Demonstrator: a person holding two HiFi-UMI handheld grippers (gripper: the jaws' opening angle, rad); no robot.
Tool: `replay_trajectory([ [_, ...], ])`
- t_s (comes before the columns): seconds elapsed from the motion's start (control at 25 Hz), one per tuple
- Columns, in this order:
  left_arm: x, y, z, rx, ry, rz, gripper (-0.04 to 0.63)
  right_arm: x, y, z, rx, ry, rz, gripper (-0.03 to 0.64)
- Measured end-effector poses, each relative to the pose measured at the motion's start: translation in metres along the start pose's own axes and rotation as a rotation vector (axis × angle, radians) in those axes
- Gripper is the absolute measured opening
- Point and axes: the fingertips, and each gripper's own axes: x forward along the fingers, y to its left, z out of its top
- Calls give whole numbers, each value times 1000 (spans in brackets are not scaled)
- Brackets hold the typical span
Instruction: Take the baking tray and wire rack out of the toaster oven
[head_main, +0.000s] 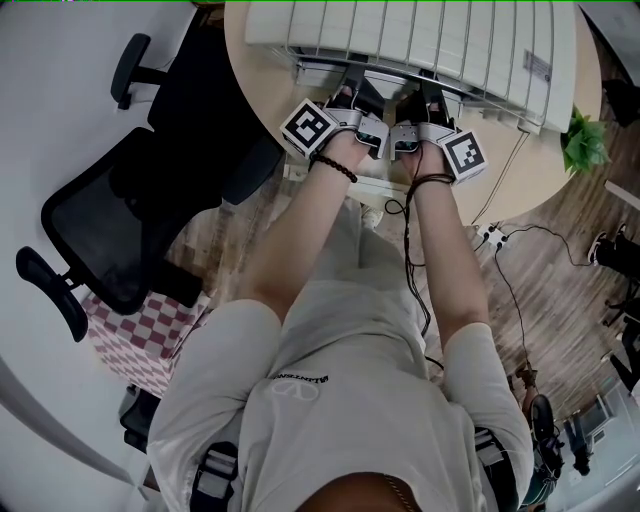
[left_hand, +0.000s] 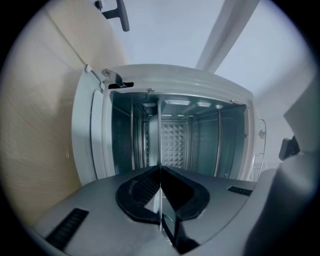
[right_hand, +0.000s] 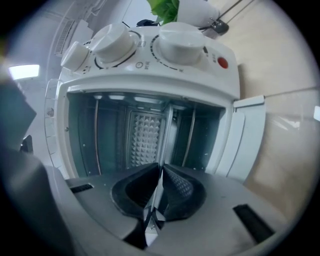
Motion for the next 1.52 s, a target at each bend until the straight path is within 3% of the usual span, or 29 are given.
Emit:
replay_trajectory([
  [0.2,-5,-8,-7,-17,20,-8,8,-7,-2,0,-11,6,-9,31],
  [0.52,-18,-8,-5,-46,-18,-12,8,-17,1,-8,16,6,-10,31],
  [1.52,-86,-23,-25,-36,-4,-16,5,-83,7,-31,-23,40,-30,29],
])
